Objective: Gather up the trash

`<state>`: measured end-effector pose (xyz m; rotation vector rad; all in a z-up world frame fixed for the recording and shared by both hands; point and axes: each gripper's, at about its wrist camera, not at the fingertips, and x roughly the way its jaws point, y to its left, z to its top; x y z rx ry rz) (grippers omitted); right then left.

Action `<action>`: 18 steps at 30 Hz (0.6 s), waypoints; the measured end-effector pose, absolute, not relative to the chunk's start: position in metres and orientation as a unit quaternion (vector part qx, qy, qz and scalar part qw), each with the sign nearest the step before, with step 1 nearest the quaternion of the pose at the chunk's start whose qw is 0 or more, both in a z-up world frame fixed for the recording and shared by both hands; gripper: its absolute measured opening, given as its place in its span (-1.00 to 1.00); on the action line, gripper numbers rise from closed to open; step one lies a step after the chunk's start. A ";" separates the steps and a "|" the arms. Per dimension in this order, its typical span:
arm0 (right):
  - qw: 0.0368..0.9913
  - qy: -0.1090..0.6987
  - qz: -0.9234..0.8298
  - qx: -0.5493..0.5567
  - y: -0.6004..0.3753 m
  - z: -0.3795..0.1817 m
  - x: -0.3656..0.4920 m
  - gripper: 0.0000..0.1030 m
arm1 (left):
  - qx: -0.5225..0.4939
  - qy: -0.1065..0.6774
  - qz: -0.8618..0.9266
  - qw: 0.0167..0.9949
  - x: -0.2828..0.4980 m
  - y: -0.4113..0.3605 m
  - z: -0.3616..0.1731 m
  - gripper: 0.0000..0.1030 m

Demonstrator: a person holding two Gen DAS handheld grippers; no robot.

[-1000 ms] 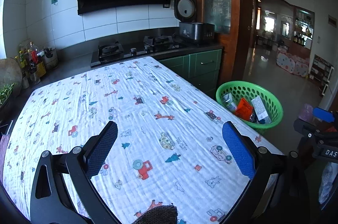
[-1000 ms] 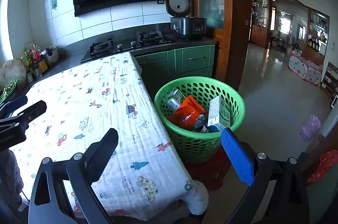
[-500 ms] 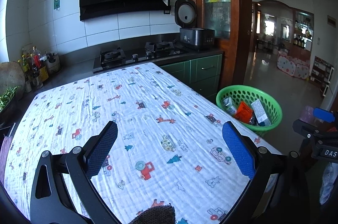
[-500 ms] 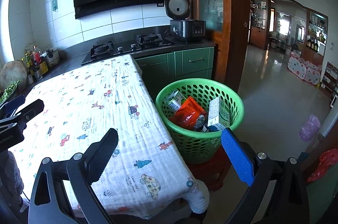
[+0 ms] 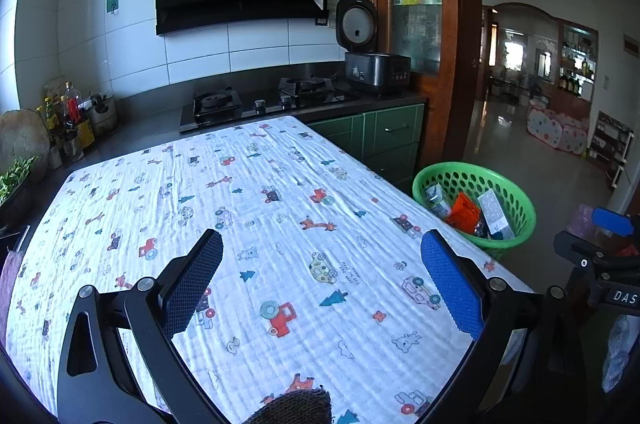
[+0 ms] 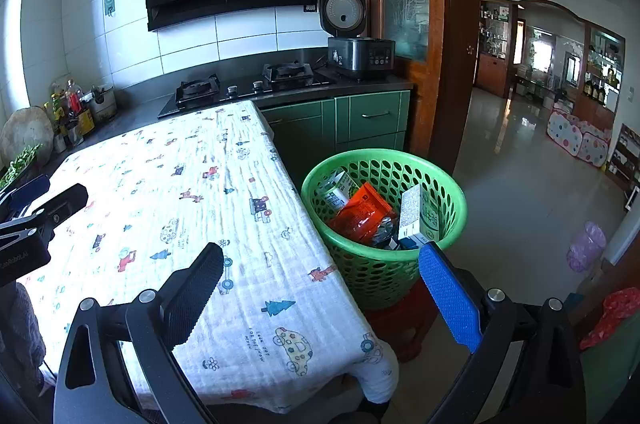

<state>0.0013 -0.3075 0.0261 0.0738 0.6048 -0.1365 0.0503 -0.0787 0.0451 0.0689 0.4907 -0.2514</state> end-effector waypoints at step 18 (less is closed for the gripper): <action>0.951 0.298 -0.066 0.039 -0.308 0.026 0.002 0.84 | 0.037 0.245 -0.121 0.961 0.050 -0.078 0.044 0.90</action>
